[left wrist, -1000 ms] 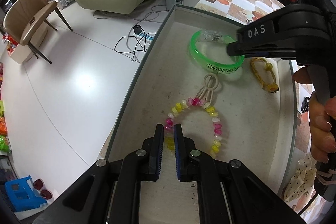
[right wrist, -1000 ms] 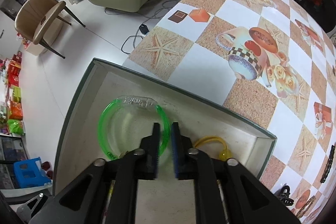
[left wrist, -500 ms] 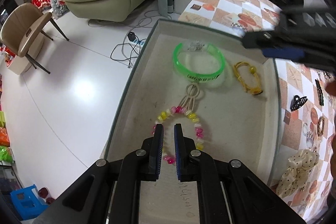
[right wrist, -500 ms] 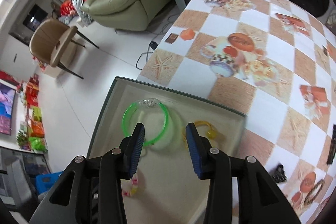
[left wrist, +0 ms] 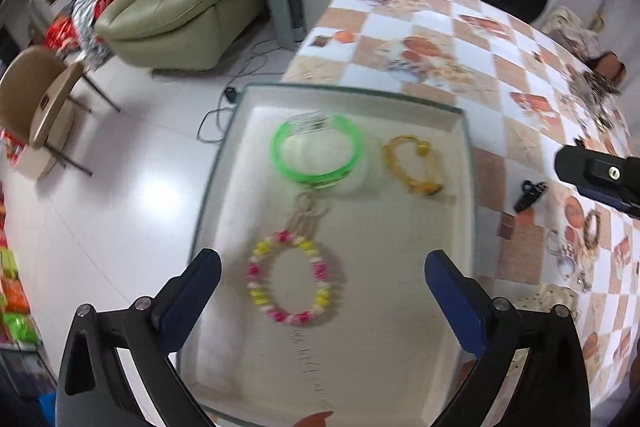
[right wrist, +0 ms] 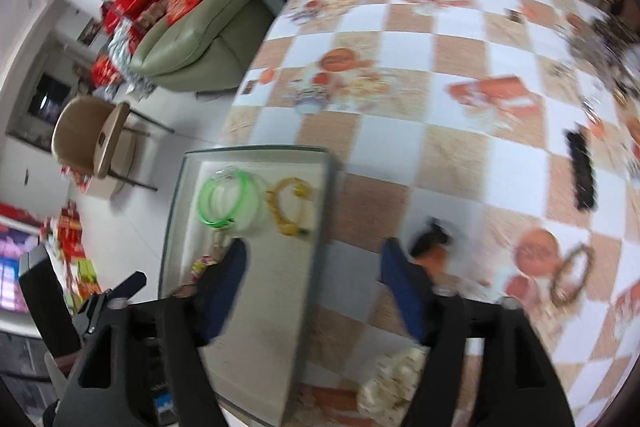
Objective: Organize jewelry
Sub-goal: 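Move both open tools back over the table toward the remaining items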
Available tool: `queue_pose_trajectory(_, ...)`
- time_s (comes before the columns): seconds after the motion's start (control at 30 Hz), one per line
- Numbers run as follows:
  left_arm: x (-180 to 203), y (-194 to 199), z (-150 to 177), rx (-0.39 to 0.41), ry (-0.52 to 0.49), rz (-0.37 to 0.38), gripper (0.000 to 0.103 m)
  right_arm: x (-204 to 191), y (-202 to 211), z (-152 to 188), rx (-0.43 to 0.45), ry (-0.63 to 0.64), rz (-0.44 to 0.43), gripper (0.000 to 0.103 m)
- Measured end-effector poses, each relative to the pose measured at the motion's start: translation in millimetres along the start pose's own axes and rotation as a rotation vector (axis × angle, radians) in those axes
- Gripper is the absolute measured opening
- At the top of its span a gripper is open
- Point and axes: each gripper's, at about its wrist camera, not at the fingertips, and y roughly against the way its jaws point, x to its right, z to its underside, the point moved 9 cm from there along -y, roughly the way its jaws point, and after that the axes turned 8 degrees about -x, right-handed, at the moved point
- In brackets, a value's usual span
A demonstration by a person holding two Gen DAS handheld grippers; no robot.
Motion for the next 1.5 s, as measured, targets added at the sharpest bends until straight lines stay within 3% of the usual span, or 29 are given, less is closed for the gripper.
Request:
queue_pose_trajectory(0.33, 78, 12, -9, 0.003, -0.146, 0.064, 0.103, 102, 47, 31, 0.081, -0.240, 0.025, 0.087)
queue_pose_trajectory(0.37, 85, 13, -10, 0.004, -0.161, 0.064, 0.103, 111, 51, 35, 0.088, -0.260, 0.027, 0.091)
queue_pose_trajectory(0.4, 93, 14, -10, 0.005, -0.176, 0.064, 0.103, 121, 55, 39, 0.093, -0.279, 0.033, 0.103)
queue_pose_trajectory(0.67, 146, 17, 3, -0.018, -0.265, 0.104, 0.103, 184, 72, 74, 0.078, -0.378, 0.077, 0.103)
queue_pose_trajectory(1.03, 189, 3, 40, -0.099, -0.325, 0.142, 0.103, 223, 73, 93, 0.035, -0.406, 0.116, 0.103)
queue_pose_trajectory(1.5, 208, -28, 66, -0.173, -0.356, 0.127, 0.103, 231, 51, 84, -0.021, -0.342, 0.163, 0.103)
